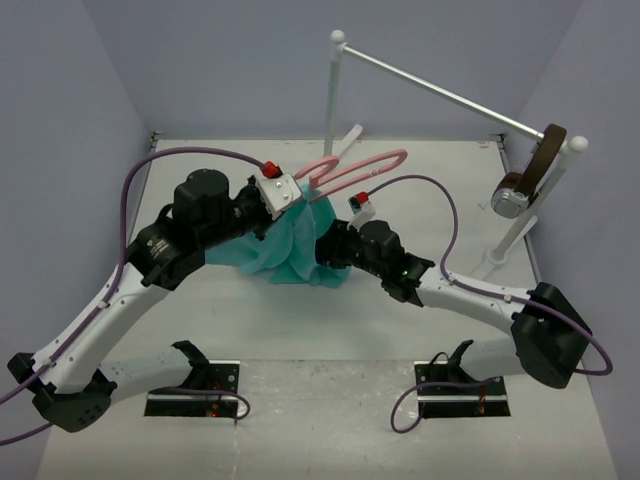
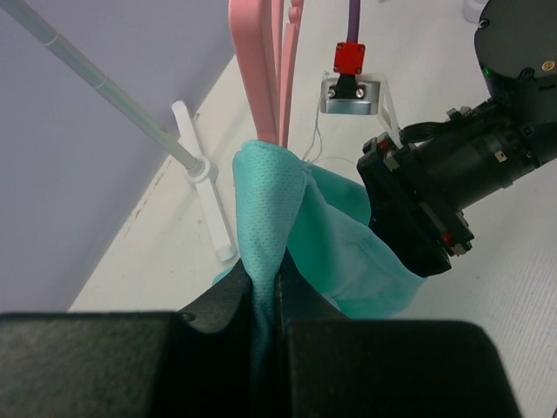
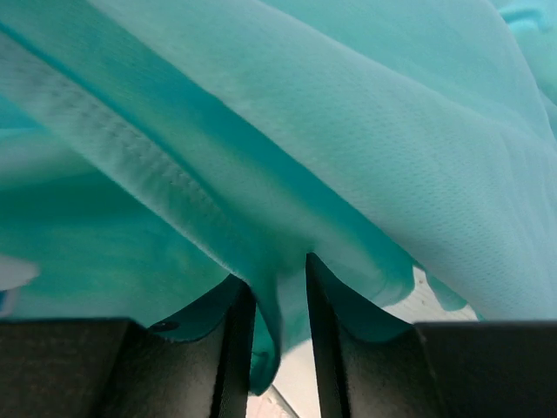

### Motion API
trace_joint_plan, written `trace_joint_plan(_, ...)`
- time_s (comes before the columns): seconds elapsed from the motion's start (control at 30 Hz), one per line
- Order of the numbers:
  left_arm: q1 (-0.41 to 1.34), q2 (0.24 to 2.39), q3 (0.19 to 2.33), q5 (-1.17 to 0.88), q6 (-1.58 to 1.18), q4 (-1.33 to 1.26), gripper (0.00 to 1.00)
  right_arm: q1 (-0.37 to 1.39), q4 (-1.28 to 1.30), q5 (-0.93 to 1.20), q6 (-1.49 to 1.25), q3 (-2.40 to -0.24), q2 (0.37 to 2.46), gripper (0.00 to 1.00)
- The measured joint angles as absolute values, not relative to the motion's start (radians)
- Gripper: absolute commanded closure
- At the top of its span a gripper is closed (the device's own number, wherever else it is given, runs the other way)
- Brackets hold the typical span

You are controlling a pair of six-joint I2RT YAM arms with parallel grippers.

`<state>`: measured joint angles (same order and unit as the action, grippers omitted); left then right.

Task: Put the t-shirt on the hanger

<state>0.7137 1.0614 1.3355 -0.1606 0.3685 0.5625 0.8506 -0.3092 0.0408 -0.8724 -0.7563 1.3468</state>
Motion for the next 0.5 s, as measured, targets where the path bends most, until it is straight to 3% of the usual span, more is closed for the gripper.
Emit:
trace_joint_plan(0.03,0.714,1.061,1.335,-0.159,0.363,0.561,1.0,0.851,-0.31,0.039,-0.878,-0.751,1.35,0.95)
trace_joint_plan(0.3,0.709,1.037,1.335,-0.099,0.312,0.566,1.0,0.82,-0.146,-0.097,-0.837,-0.714,1.18,1.0)
trace_joint_plan(0.5,0.708,0.944,1.338,-0.184,0.271,0.593,1.0,0.538,0.04,-0.133,-0.745,-0.755,0.986,1.0)
